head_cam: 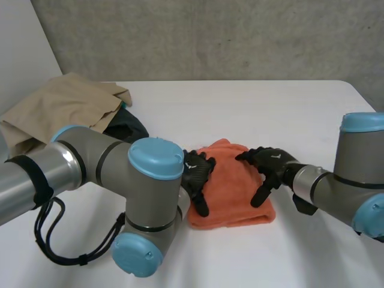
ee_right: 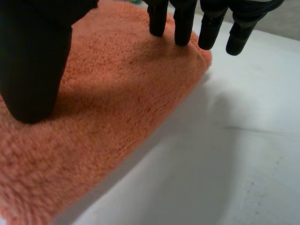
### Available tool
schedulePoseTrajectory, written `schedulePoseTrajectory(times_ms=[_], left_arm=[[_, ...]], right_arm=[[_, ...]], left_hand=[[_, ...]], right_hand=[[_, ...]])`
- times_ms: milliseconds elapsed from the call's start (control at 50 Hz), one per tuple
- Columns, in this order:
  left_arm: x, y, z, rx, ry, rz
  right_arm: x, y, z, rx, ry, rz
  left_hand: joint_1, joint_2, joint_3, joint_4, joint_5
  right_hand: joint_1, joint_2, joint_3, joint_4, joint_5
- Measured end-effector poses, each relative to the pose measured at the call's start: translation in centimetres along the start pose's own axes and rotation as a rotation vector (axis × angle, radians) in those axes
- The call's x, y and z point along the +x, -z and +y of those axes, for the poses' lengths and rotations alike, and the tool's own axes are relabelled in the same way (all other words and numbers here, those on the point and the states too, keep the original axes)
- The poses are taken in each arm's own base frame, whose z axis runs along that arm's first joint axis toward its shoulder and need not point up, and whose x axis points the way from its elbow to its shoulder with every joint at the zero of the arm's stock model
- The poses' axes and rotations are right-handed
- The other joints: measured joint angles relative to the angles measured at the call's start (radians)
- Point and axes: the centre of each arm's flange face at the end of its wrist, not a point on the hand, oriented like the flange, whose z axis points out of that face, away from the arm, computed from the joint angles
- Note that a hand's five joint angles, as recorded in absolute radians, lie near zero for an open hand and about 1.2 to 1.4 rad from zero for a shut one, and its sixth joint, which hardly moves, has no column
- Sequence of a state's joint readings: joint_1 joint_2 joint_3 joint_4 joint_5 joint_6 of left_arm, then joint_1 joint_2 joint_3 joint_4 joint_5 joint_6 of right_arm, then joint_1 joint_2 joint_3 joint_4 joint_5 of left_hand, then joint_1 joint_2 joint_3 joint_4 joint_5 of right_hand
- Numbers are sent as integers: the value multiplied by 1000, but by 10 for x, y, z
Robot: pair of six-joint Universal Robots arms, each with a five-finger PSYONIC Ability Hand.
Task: Fold the laundry.
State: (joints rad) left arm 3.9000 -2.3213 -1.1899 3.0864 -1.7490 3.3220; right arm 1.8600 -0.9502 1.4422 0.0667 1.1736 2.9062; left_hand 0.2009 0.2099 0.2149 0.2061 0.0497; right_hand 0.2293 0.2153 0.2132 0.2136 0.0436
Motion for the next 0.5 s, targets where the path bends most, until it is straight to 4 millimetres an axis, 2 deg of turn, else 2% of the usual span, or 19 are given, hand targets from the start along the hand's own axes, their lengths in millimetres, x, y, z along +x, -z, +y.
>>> schedulePoseTrajectory(times_ms=[160, 220, 300, 400, 500], left_arm=[[-4, 7, -5, -8, -132, -10], [-6, 15, -23, 50, -132, -13], [-16, 36, -64, 193, -105, -21], [-22, 59, -98, 341, -95, 47], [-26, 73, -113, 428, -100, 190]], right_arm=[[4, 9, -13, 21, 127, 83], [7, 23, -24, 64, 133, 134], [18, 46, -37, 145, 65, 242], [31, 60, -21, 132, -98, 297], [25, 63, 6, 70, -238, 239]], left_hand=[[-3, -2, -2, -2, 0], [-3, -2, -2, -2, 0], [-3, -2, -2, -2, 0], [-3, -2, -2, -2, 0], [-3, -2, -2, -2, 0]], right_hand=[[0, 0, 0, 0, 0], [0, 0, 0, 0, 0], [0, 0, 0, 0, 0], [0, 0, 0, 0, 0], [0, 0, 0, 0, 0]])
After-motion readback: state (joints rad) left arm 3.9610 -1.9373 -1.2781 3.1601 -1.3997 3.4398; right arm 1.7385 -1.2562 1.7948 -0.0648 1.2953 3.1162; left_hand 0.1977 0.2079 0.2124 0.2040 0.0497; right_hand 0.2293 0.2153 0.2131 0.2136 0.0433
